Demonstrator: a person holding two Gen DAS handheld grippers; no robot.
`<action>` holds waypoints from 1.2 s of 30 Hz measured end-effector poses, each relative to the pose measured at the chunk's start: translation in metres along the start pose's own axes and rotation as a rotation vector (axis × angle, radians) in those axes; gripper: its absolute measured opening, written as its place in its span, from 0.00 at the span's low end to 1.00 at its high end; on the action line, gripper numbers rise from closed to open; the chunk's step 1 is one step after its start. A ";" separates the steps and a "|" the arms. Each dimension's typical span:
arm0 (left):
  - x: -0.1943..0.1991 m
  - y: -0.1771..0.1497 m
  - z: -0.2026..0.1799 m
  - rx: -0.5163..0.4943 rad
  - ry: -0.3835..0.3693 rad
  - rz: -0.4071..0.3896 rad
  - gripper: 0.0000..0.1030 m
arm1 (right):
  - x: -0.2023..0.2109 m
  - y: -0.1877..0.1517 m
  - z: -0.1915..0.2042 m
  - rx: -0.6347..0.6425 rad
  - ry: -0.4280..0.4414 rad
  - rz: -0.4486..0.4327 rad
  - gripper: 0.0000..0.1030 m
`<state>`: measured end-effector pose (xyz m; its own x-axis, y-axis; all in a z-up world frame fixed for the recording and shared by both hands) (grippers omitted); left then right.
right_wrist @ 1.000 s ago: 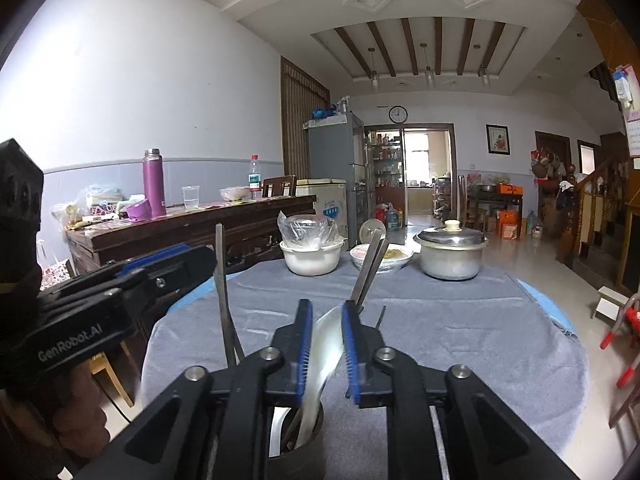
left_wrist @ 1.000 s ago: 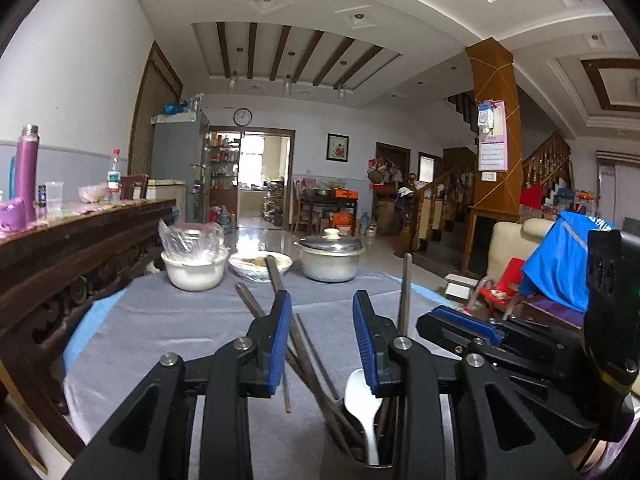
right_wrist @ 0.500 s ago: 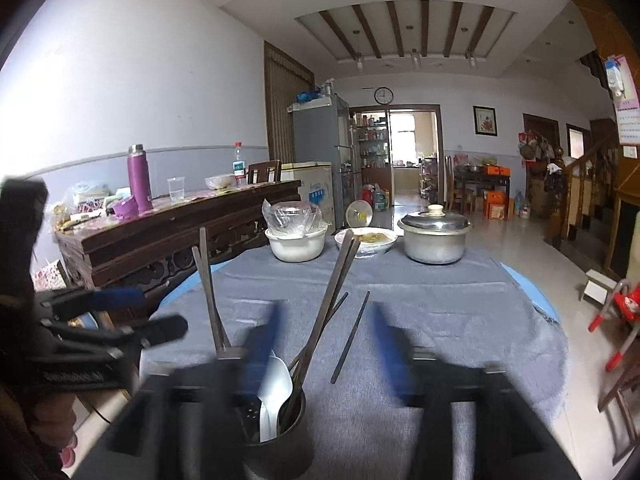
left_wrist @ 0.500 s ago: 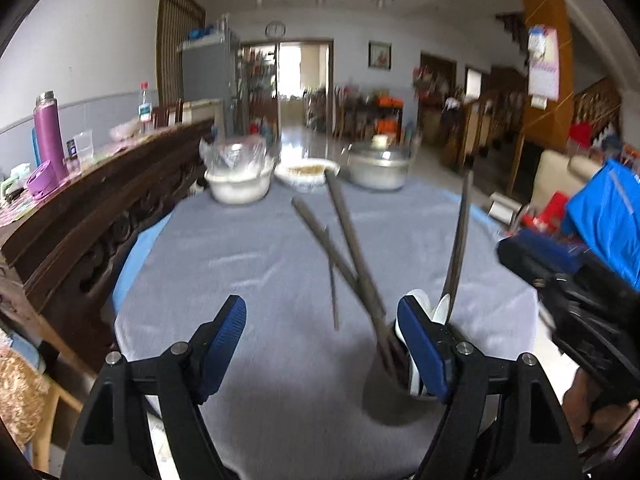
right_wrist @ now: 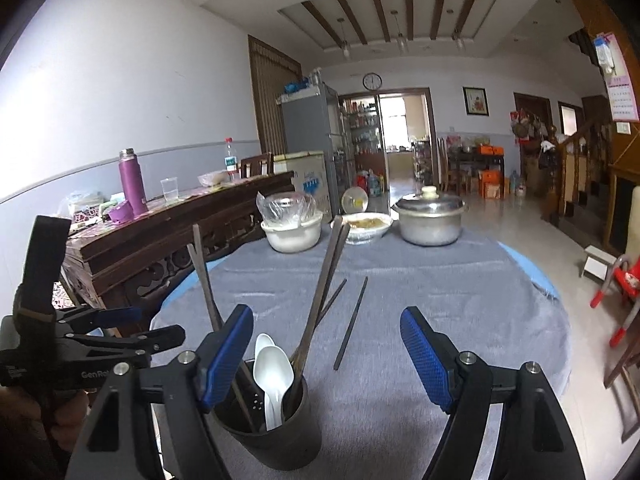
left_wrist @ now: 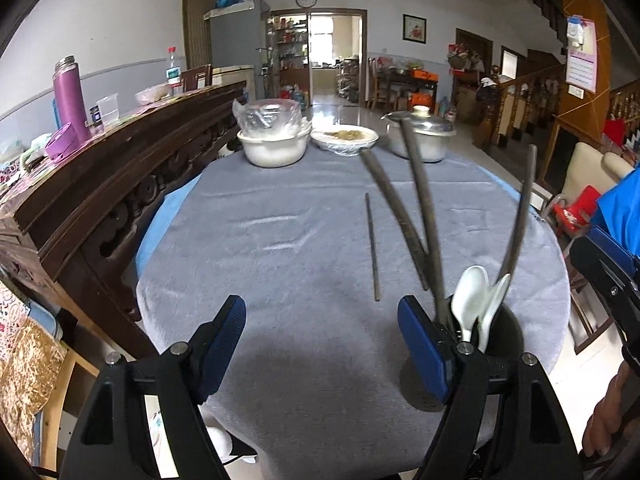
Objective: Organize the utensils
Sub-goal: 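Raise both open grippers away from the holder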
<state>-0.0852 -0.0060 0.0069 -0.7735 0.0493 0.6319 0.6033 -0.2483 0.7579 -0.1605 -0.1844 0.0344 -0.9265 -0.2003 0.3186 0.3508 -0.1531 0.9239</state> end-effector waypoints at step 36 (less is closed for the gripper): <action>-0.183 0.088 0.068 0.124 0.188 0.200 0.80 | -0.096 0.038 -0.177 -0.229 -0.272 0.156 0.77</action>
<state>0.1222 0.0288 -0.0313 -0.6524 -0.1717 0.7381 0.7574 -0.1143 0.6429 -0.0339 -0.3424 0.0011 -0.8510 0.0214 0.5247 0.4831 -0.3597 0.7982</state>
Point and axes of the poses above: each gripper's, at about its wrist camera, not at the fingertips, and x roughly against the way its jaws point, z to its left, y to its top, the point moved 3 cm from there along -x, roughly the way its jaws point, and after that the axes turned 14 degrees about y, right-handed, at the moved point
